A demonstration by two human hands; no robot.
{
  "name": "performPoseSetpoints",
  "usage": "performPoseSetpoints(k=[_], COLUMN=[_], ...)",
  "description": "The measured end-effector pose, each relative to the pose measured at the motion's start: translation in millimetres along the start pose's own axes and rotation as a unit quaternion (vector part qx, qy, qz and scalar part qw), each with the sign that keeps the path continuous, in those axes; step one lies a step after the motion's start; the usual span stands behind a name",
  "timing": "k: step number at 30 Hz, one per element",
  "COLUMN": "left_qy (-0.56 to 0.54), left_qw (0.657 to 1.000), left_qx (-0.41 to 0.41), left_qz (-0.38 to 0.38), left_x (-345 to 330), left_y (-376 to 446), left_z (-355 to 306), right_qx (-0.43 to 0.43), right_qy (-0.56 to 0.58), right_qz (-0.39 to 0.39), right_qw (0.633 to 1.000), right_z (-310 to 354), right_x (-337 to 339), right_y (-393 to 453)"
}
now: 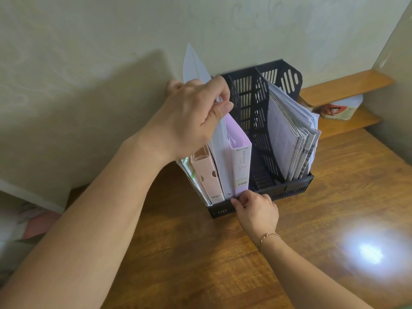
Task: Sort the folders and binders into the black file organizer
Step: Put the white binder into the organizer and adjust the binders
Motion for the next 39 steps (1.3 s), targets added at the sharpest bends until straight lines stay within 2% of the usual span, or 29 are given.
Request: performPoseSetpoints(k=[3,5,7,10,15,19,23,27,29,31,32,33,34,36,37,39], left_qy=[0.008,0.013,-0.007,-0.052,-0.047,0.018,0.036,0.020,0.002,-0.028,-0.054,-0.086,-0.122,-0.184,-0.198,-0.187], left_qw=[1.000,1.000,0.999,0.997,0.995,0.984,0.973,0.977,0.979,0.978,0.976,0.974,0.970,0.953,0.942,0.908], left_qx=[-0.002,-0.020,-0.032,-0.034,-0.082,-0.142,-0.129,-0.106,-0.094,-0.068,-0.053,-0.041,-0.030,-0.011,0.004,0.053], left_qz=[0.007,0.004,-0.014,-0.037,-0.038,-0.108,-0.190,-0.185,-0.183,-0.197,-0.204,-0.207,-0.210,-0.240,-0.272,-0.370], left_x=[1.3,3.2,7.6,13.1,10.1,11.7,14.8,12.8,12.6,12.1,10.6,7.9,5.3,1.2,-0.6,-9.8], left_y=[-1.4,-1.5,-3.0,-6.6,-6.8,-9.2,-5.9,0.4,-0.6,-8.5,-14.7,-21.1,-27.2,-41.2,-50.5,-81.7], left_z=[3.2,2.2,1.5,6.4,7.5,-3.4,-9.5,-3.9,2.1,9.2,12.5,14.6,16.0,17.9,19.3,24.0], right_qx=[0.016,0.029,0.048,0.083,0.093,0.081,0.067,0.075,0.124,0.220,0.279,0.338,0.392,0.449,0.456,0.465], right_qy=[0.013,0.039,0.061,0.062,0.072,0.056,0.099,0.102,0.132,0.164,0.159,0.139,0.104,0.001,-0.057,-0.153], right_qz=[0.005,-0.019,-0.047,-0.048,-0.058,-0.101,-0.085,-0.084,-0.172,-0.308,-0.353,-0.361,-0.326,-0.168,-0.091,-0.002], right_qw=[1.000,0.999,0.996,0.994,0.991,0.990,0.989,0.988,0.968,0.911,0.879,0.858,0.854,0.878,0.884,0.872], right_z=[-0.1,-2.8,-4.1,2.5,13.7,19.2,24.3,25.7,27.4,40.9,54.1,72.3,94.5,135.0,148.0,159.7], right_x=[0.7,6.8,13.2,13.3,5.7,5.1,-1.2,13.7,55.4,124.5,161.6,194.6,220.3,240.3,240.1,233.8], right_y=[-3.2,-9.8,-20.4,-37.7,-42.2,-41.9,-37.9,-36.8,-37.2,-34.3,-28.6,-18.5,-4.6,26.5,37.1,48.4])
Point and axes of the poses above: each hand's wrist, its own y-axis towards the middle knuckle, its own x-axis out of the back of the hand, z = x × y, the point moved 8 cm from there along y, towards the middle knuckle, and after that the axes turned 11 degrees about -y, right-handed, at the moved point
